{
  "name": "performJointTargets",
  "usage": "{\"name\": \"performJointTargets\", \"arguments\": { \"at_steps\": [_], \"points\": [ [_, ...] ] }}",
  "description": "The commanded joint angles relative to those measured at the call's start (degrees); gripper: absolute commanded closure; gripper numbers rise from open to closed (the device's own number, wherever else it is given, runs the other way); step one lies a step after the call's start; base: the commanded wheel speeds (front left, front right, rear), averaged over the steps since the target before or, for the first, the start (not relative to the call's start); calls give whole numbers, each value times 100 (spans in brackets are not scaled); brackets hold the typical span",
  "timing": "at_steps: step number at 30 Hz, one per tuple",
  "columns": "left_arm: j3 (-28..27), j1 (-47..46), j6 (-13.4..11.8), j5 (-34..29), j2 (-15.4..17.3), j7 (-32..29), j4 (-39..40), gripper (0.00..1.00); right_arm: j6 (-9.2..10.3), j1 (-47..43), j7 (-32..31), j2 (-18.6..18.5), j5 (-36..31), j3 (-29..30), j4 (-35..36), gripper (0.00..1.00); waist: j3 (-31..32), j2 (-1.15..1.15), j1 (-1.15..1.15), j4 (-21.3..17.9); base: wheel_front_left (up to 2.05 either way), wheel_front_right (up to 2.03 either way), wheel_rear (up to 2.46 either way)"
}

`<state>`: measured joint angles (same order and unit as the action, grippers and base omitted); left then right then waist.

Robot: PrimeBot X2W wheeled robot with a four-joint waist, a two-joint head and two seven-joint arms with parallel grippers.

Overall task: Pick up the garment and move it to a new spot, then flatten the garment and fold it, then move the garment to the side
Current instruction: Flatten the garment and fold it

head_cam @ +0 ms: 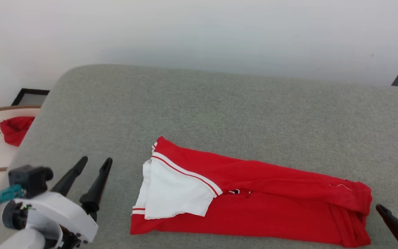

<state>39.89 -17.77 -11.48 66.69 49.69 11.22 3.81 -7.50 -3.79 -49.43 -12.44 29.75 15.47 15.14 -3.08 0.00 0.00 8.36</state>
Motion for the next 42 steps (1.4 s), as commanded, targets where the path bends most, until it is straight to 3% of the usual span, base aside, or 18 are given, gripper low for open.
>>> {"name": "performJointTargets", "arguments": {
  "at_steps": [1, 7, 17, 32, 39, 41, 42],
  "points": [
    [-59, 123, 71, -102, -74, 154, -92, 0, 2, -93, -46, 19, -48, 82, -65, 0, 94, 0, 0, 97, 0, 0, 0],
    [-363, 395, 269, -427, -443, 384, -488, 0, 2, -270, -361, 106, 3, 348, -393, 0, 265, 0, 0, 306, 0, 0, 0],
    [-1176, 715, 694, -1261, -1250, 399, -818, 0, 2, -168, -854, -111, -121, 562, -817, 0, 266, 0, 0, 725, 0, 0, 0],
    [-1939, 625, 1391, -2085, -2254, 395, -1136, 0, 2, 734, -1125, -331, -383, 537, -1762, 0, -633, 0, 0, 1038, 0, 0, 0],
    [-2151, 507, 1606, -2348, -2558, 395, -1286, 0, 0, 985, -1353, -112, -191, 266, -2320, 0, -853, 0, 0, 1050, 0, 0, 0],
    [-2201, 494, 1657, -2375, -2626, 396, -1321, 0, -1, 1022, -1383, -104, -103, 171, -2383, 100, -887, 0, 0, 1042, 0, 0, 0],
    [-2225, 484, 1666, -2395, -2657, 396, -1334, 0, -1, 1031, -1411, -136, -71, 107, -2421, 100, -897, 0, 0, 1039, 0, 0, 0]
  ]
}}
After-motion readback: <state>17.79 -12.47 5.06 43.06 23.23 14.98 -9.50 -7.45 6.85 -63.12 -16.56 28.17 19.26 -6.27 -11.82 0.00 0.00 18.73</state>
